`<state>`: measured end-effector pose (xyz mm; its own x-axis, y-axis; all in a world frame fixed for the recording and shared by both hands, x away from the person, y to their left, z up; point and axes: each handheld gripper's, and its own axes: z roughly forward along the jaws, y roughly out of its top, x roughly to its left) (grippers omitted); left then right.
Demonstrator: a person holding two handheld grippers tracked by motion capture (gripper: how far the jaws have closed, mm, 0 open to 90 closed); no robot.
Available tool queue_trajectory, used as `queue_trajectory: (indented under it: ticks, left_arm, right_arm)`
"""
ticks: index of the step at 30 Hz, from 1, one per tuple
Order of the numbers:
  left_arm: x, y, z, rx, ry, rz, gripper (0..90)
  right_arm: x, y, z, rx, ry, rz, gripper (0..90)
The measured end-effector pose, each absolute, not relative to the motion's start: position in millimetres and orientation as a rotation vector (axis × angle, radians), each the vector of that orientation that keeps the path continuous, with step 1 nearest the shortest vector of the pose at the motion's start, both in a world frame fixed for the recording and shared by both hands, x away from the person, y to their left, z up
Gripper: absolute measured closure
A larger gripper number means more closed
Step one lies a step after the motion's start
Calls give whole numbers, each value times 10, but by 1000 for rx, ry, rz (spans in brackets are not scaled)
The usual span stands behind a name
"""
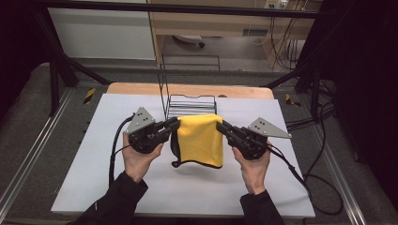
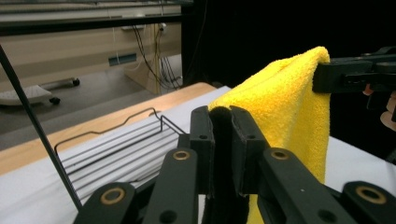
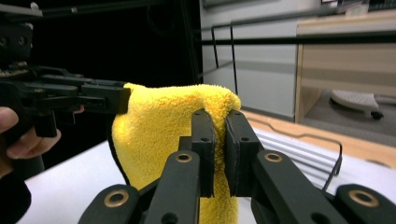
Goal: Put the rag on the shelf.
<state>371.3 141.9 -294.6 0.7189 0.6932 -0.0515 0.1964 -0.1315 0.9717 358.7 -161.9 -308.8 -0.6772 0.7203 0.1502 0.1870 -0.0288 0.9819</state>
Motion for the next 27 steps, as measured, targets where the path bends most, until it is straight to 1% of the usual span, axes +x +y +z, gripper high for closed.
queue_trajectory:
  ticks: [10,27]
  left_arm:
    - [3802,1417,-2800,1620,726,501,806]
    - [3978,1520,-2476,1533,733,554,806]
  right_arm:
    - [3620,-1578,-2876,908,1765,1760,841]
    - [3810,-1448,-2604,878,1671,1802,841]
